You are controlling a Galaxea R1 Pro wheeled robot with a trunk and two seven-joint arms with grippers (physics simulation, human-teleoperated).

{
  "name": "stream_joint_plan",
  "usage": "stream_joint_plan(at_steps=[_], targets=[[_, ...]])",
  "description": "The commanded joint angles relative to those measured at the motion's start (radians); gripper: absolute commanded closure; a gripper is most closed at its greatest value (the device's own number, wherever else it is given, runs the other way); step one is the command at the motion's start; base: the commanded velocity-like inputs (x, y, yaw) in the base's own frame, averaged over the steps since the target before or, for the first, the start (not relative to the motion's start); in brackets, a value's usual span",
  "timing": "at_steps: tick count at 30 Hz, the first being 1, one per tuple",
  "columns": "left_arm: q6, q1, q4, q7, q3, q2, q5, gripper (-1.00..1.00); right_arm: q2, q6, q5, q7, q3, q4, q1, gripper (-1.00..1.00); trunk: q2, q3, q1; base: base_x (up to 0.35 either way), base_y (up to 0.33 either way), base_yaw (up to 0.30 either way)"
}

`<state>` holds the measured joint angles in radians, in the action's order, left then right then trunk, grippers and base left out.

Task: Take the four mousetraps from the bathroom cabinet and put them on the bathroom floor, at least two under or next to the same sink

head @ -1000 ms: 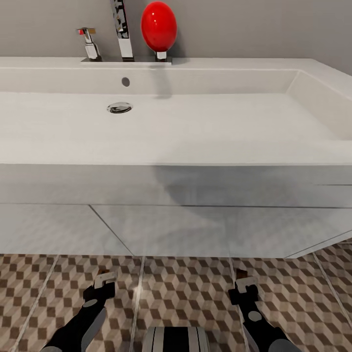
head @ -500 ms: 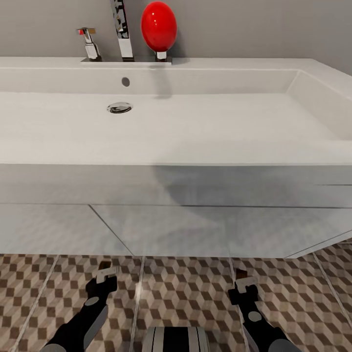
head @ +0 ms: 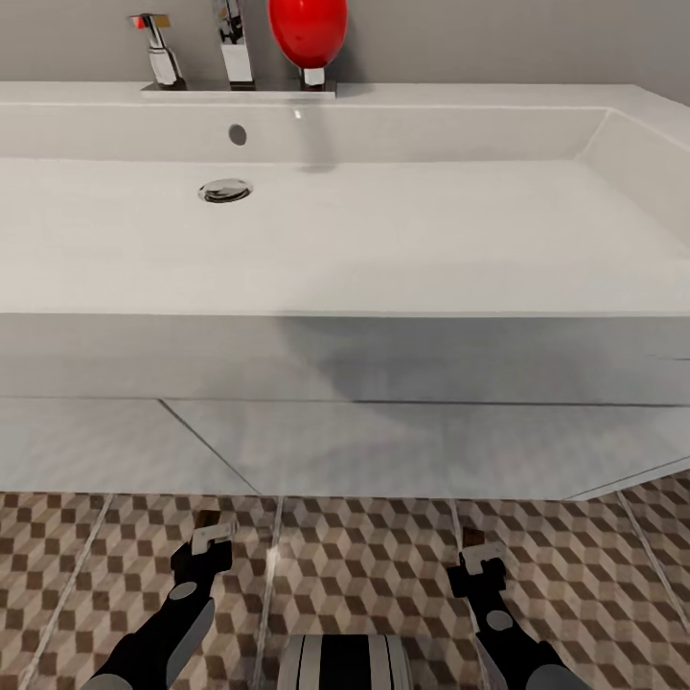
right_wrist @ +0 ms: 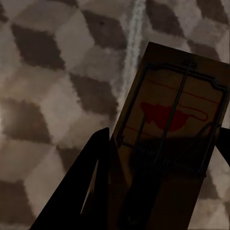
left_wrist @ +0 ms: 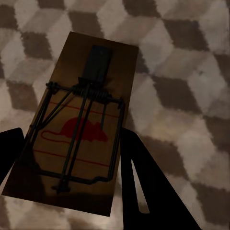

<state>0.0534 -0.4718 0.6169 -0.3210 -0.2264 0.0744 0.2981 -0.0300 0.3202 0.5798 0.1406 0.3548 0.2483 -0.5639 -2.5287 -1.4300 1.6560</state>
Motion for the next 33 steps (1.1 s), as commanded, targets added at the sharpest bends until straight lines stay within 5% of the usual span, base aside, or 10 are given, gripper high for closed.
stream_joint_plan(at_steps=[1, 26, 33], targets=[[0.005, -0.001, 0.000, -0.007, -0.008, 0.001, 0.010, 1.00, -0.001, 0.004, 0.009, 0.001, 0.007, -0.001, -0.001, 1.00, 0.000, -0.001, 0.000, 0.000, 0.000, 0.000], [0.009, -0.001, 0.000, -0.007, -0.008, 0.002, 0.009, 1.00, -0.004, 0.005, 0.011, 0.000, 0.007, 0.066, -0.002, 1.00, 0.000, -0.001, 0.000, 0.000, 0.000, 0.000], [0.009, -0.001, 0.000, -0.009, -0.008, 0.002, 0.009, 1.00, -0.004, 0.004, 0.011, -0.001, 0.006, 0.068, -0.002, 1.00, -0.002, -0.028, 0.003, 0.000, 0.000, 0.000]])
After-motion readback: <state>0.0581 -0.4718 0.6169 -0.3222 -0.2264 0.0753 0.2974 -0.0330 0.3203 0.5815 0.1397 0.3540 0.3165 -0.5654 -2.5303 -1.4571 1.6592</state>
